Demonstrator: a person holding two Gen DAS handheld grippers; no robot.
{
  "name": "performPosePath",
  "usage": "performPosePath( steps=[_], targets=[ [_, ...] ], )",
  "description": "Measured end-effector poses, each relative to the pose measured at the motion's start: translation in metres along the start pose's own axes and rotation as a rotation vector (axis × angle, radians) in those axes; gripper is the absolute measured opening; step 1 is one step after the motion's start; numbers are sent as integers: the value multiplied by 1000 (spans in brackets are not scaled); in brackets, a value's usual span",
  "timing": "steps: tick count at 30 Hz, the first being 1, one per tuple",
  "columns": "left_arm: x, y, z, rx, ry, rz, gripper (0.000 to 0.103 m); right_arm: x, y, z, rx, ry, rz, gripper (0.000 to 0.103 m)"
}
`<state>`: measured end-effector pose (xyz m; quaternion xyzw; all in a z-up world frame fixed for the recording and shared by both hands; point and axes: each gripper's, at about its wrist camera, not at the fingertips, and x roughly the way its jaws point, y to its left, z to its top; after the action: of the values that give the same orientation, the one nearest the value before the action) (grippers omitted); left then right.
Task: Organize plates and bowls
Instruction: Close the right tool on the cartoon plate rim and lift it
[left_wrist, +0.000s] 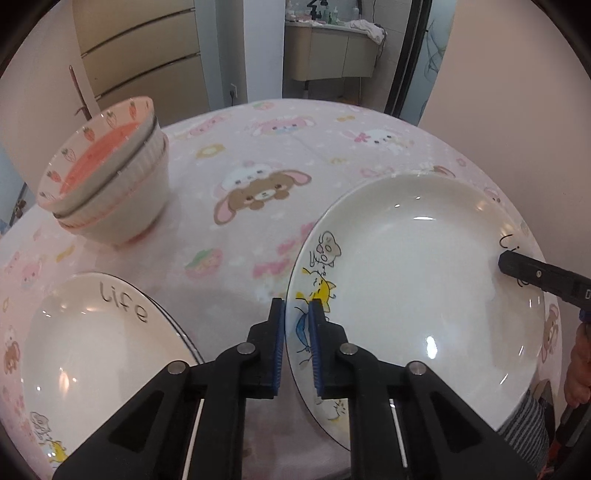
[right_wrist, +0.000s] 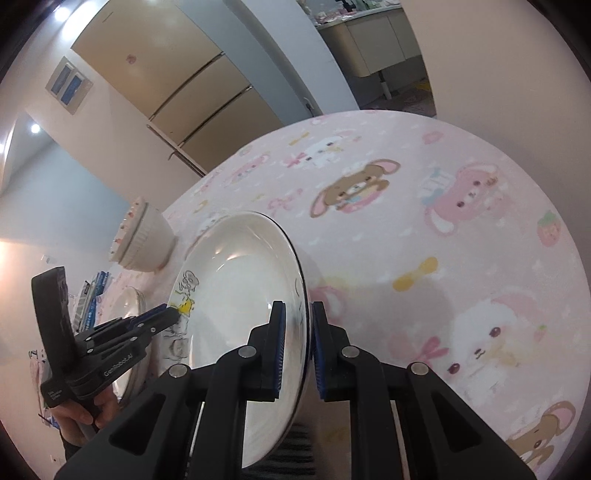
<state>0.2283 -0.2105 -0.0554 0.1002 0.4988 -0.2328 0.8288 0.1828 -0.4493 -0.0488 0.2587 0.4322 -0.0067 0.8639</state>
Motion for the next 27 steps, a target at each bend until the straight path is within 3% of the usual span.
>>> performPosePath(
  steps=[5, 9, 13, 15, 17, 21, 27],
  targets=[
    [-10, -5, -4, -39, 12, -1, 9, 8, -12, -8, -24, -21, -48, 11],
    [-7, 7, -19, -185, 129, -121, 17, 9, -22, -9, -2, 2, -6, 11],
    [-10, 15, -25, -291, 83, -152, 18, 10, -31, -11, 67, 59, 61, 11],
    [-11, 16, -27, -315, 53, -165, 8, 14, -38, -13, 116, 88, 119, 11],
    [-12, 13, -28, -295, 32, -145, 6, 15, -43, -14, 152, 91, 147, 11],
    [-14, 12, -28, -300, 32, -140, 6, 11, -31, -16, 124, 70, 87, 15],
    [-34, 14, -24, -291, -4, -133, 6, -1, -15, -13, 101, 61, 76, 19]
  ],
)
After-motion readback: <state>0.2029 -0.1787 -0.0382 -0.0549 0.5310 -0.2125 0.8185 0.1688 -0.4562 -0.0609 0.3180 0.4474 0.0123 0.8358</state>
